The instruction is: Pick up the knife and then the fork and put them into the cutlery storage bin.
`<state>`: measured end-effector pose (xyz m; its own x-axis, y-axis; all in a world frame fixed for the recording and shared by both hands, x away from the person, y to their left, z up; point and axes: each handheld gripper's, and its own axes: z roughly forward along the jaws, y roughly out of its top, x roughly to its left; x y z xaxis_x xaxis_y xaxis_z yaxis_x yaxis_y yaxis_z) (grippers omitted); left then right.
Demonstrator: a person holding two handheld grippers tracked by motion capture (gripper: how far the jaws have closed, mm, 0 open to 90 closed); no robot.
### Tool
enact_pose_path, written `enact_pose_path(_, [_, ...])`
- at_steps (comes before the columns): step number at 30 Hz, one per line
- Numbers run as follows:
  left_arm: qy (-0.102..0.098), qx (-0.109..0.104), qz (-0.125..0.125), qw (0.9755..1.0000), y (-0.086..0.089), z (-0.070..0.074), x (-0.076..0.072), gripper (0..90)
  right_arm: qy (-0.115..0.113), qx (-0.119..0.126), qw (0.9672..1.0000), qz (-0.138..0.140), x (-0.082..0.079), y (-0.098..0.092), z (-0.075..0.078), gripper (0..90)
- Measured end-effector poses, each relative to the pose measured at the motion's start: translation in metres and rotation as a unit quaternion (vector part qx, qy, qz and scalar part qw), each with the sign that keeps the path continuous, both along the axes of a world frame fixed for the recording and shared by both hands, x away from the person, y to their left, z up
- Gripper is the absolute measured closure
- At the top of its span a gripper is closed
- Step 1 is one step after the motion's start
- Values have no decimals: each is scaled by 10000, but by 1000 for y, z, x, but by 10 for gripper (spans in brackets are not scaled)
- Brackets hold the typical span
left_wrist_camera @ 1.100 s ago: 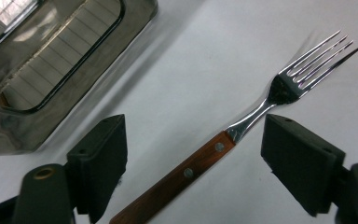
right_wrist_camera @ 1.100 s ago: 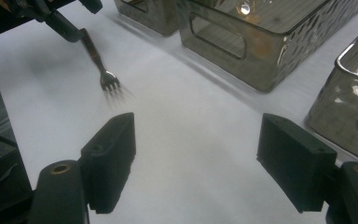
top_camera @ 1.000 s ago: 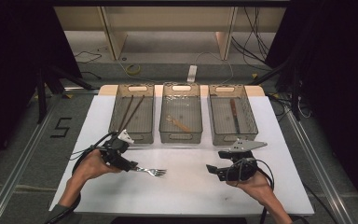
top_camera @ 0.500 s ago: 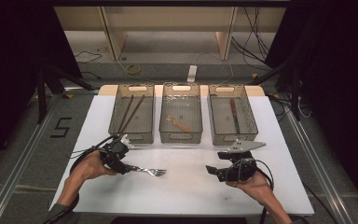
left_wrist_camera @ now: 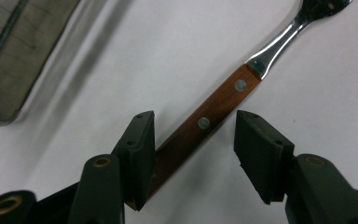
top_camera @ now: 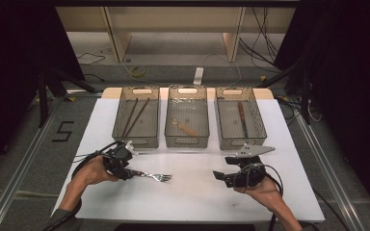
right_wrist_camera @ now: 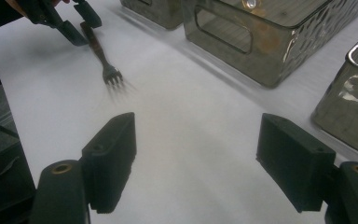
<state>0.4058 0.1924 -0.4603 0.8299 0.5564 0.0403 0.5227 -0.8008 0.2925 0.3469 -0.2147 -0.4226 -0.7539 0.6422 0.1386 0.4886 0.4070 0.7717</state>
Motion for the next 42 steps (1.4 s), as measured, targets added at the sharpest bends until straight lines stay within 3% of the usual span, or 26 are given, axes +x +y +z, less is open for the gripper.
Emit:
enact_pose_path(6, [197,119,-62,9997,1,-3,2,520,30,-14,10000,37,0,1,-1,293])
enact_pose_path(25, [320,143,-400,9986,-4,-2,-3,738,64,-68,9999,79,1,1,-2,294])
enact_pose_path(42, [276,53,-331,9991,-7,2,-5,755,76,-32,9999,89,0,1,-1,300])
